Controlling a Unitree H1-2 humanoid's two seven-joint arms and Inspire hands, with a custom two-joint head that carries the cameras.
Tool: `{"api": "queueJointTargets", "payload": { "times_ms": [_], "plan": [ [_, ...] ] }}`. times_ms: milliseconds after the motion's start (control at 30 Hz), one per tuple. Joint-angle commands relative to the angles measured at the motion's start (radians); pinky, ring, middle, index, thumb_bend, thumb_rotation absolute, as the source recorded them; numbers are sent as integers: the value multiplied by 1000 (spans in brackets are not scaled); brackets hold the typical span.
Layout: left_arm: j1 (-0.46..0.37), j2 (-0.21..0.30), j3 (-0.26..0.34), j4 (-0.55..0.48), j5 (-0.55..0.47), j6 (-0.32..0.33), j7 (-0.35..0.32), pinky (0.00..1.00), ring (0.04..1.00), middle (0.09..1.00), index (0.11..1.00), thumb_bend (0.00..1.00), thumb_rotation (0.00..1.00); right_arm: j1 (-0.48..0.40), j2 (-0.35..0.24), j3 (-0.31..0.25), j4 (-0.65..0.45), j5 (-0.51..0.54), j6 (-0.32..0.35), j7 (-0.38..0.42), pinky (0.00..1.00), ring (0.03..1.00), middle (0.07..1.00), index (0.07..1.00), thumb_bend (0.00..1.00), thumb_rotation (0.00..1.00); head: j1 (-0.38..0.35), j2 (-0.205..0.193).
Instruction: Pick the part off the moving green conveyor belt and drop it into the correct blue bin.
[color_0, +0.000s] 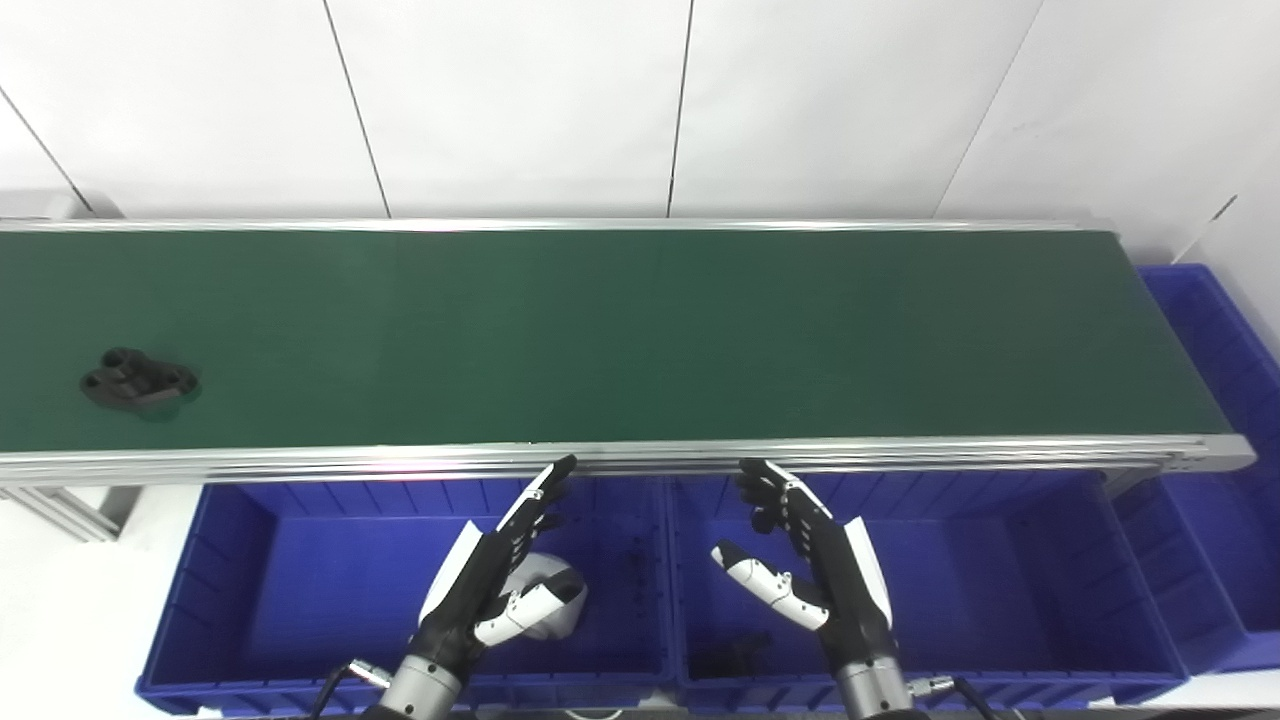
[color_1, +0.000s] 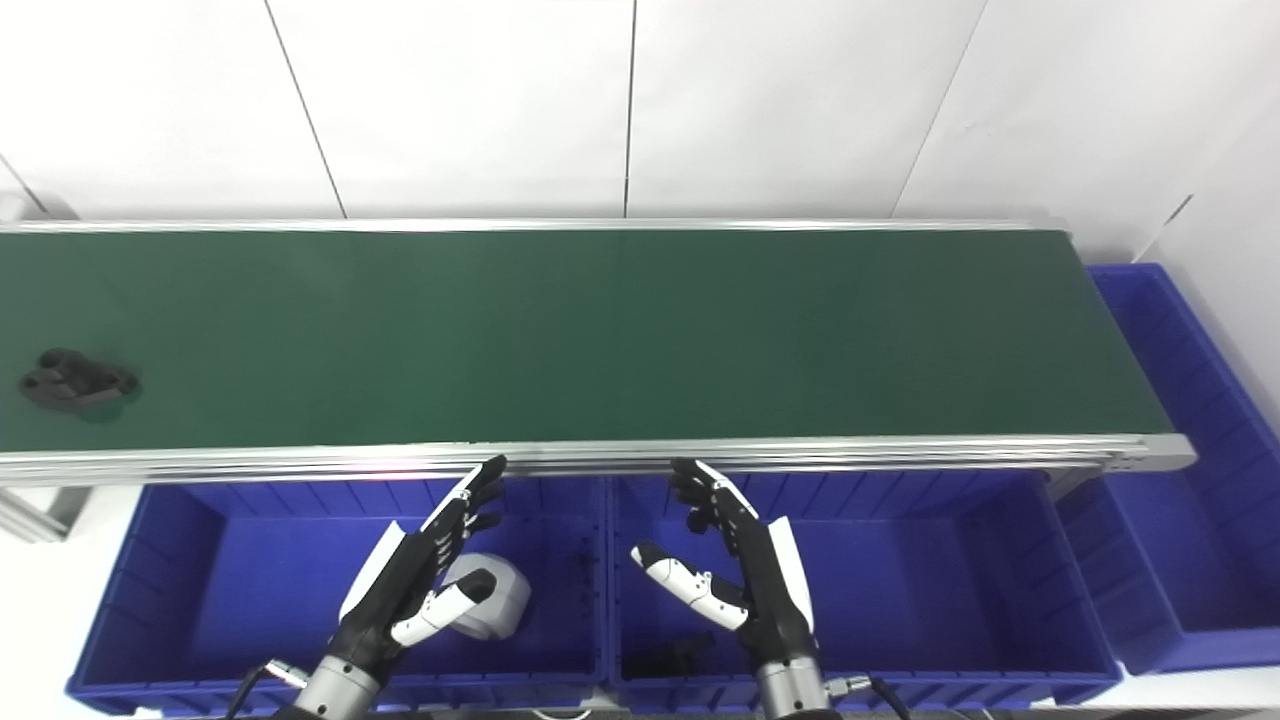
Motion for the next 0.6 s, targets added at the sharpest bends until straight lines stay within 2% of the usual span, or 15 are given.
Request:
{"api": "queueJointTargets", "payload": {
  "times_ms": [0,567],
  "plan": [
    [-19,-6,2,-26,7,-32,7,887,964,989,960,607,810,-6,9,-3,-34,11,-33,-4,803,817,804,825,729,527,0,1],
    [-10,-6,6,-40,11,-17,3,881,964,991,959,616,815,-1,5,0,-38,11,-33,5,802,823,805,825,714,528,2,3]
  ]
}}
